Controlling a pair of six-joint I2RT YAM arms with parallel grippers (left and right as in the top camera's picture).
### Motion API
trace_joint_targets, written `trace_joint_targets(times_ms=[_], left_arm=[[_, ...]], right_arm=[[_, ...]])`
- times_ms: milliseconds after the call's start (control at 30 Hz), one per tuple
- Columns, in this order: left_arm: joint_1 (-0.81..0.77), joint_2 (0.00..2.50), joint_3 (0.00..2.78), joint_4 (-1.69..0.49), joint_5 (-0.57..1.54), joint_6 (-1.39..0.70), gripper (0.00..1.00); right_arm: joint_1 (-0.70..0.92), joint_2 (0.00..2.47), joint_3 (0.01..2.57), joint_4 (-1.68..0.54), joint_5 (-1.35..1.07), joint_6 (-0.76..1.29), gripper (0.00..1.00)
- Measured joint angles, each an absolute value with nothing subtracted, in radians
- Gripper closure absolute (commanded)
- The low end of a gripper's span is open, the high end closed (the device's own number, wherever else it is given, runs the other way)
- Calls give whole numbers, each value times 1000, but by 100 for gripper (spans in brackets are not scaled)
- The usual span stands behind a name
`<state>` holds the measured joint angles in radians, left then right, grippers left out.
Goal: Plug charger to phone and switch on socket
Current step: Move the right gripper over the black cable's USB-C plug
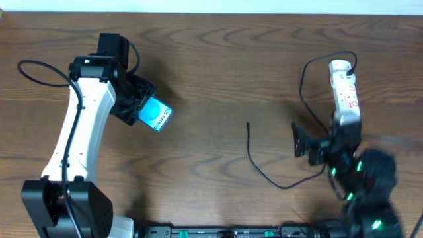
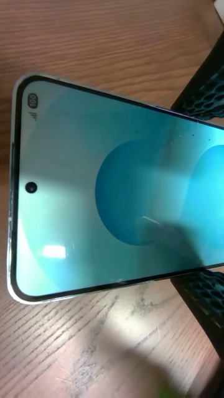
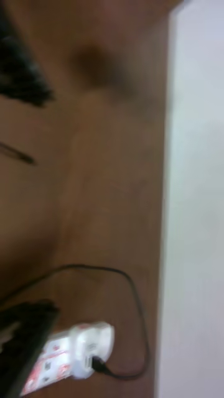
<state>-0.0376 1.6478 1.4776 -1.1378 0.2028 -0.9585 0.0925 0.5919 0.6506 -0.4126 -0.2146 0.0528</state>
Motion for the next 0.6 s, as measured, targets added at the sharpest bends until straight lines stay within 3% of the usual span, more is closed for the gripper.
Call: trace_joint_targets(times_ms=[200,267,467,600], left_arm=[[-38,1648,1478,-1140,199,-945,92],[-38,1648,1478,-1142,199,-944,93],[-38,1648,1478,-1142,198,-930,93],[-38,1648,1478,-1142,196,-919,93]], right_arm=[[93,1095,1200,-898,-439,-50,1],[93,1225,1313,-955,-512,-70,1],[94,1496,1409,-865,-663,2,1],[115,1640,1410,-864,-632,109,1]])
